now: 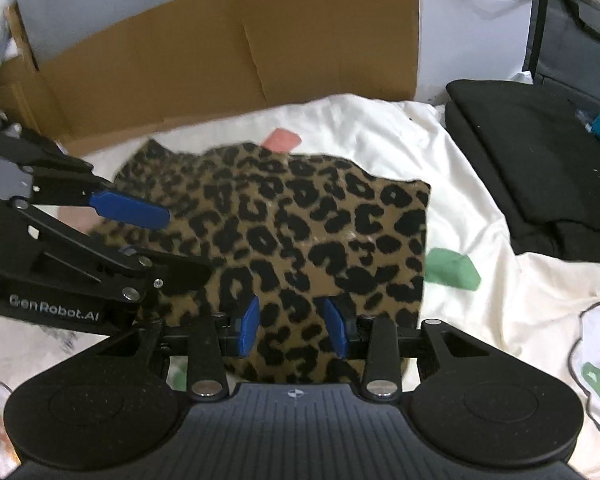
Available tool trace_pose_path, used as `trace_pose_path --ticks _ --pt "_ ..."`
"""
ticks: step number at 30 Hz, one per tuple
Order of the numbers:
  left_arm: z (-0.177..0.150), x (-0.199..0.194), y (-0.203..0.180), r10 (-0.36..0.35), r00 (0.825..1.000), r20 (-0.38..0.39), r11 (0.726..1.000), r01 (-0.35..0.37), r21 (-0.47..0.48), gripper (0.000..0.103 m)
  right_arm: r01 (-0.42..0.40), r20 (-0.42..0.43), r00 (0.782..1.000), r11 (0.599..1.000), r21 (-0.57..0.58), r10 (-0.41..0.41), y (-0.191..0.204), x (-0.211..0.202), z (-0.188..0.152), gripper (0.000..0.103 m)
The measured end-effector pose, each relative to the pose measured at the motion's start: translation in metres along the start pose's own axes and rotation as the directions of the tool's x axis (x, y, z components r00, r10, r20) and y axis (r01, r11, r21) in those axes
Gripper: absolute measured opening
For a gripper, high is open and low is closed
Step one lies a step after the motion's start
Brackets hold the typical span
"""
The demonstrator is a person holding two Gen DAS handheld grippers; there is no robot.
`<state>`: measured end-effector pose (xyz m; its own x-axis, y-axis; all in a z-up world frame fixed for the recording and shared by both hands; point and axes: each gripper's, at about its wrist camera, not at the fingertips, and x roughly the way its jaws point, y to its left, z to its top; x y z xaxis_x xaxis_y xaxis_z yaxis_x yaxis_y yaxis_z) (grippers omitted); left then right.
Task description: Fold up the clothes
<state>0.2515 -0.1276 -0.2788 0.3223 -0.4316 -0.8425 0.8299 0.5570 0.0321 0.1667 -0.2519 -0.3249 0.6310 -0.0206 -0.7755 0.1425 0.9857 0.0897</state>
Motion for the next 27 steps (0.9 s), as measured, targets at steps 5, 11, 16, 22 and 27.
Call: trace_pose_path --ticks 5,11,16,22,27 --pt "-0.019 0.016 0.001 0.019 0.998 -0.052 1.000 -0.018 0.007 0.055 0.000 -0.027 1.000 1.000 0.017 0.001 -0.008 0.008 -0.010 0.043" --pt "-0.035 0.016 0.022 0.031 0.997 -0.066 0.999 -0.033 -0.030 0.056 0.018 -0.032 0.999 1.000 0.022 -0.017 -0.020 0.010 -0.016 0.043" --pt "-0.046 0.012 0.043 0.054 0.996 -0.071 0.996 -0.058 -0.062 0.055 0.043 -0.029 0.999 0.999 0.024 -0.042 -0.028 0.005 -0.022 0.043" --pt "-0.060 0.005 0.063 0.069 0.994 -0.082 0.991 -0.078 -0.108 0.052 0.066 -0.034 0.997 0.993 0.098 -0.063 -0.052 0.000 -0.028 0.043" --pt "-0.072 -0.003 0.082 0.087 0.991 -0.098 0.979 -0.103 -0.175 0.051 0.089 -0.033 0.996 0.987 0.130 -0.085 -0.063 -0.009 -0.032 0.043"
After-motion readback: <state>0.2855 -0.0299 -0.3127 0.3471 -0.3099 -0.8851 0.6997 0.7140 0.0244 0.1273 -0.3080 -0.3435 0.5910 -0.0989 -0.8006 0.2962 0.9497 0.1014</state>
